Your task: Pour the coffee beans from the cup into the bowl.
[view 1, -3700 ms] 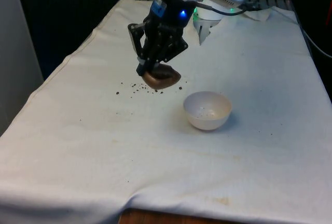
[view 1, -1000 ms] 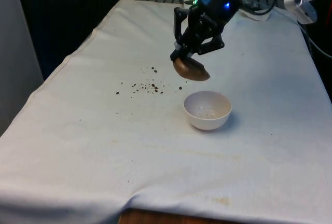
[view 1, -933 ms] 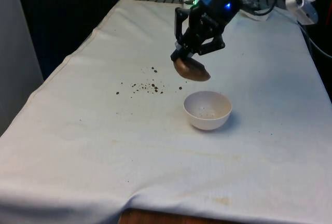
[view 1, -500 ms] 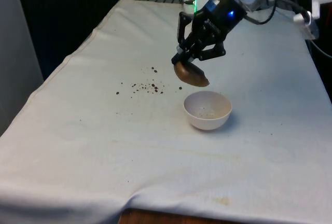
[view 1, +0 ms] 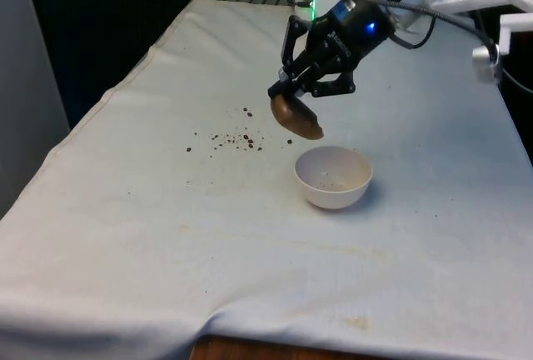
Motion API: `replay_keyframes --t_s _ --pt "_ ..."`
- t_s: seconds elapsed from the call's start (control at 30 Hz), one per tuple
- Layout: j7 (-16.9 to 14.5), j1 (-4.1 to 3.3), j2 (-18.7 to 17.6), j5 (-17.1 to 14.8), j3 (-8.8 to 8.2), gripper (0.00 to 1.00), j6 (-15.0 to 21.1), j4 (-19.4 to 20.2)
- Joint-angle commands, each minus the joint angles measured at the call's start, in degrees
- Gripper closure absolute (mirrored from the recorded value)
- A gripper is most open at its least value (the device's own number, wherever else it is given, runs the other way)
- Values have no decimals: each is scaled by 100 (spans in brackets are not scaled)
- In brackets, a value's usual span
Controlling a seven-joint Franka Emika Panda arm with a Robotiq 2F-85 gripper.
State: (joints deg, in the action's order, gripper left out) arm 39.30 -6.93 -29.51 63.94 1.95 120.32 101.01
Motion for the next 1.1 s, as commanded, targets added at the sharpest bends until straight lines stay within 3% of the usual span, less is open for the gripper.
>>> replay_keyframes --t_s 0.0,0.07,0.13,0.17,0.3,0.37,0.4,0.83,0.9,0.93,0.97,1.07 --pt "52 -34 -11 63 -17 100 -46 -11" --pt "120 -40 -17 143 0 100 -132 -17" --pt "138 0 -6 172 46 100 -155 0" --pt "183 -34 -23 223 34 100 -218 -23" --pt "321 -40 -40 418 103 100 -441 -46" --pt "321 0 -29 413 143 100 -441 -29" --pt "378 -34 -57 493 138 100 -544 -57" --pt "733 -46 -160 968 395 100 -1232 -132" --pt "773 -40 -195 1026 447 100 -1335 -155" --pt "762 0 -166 1020 470 100 -1295 -126" --pt "796 -40 -206 1054 470 100 -1387 -172" --pt "865 -46 -275 1152 567 100 -1587 -235"
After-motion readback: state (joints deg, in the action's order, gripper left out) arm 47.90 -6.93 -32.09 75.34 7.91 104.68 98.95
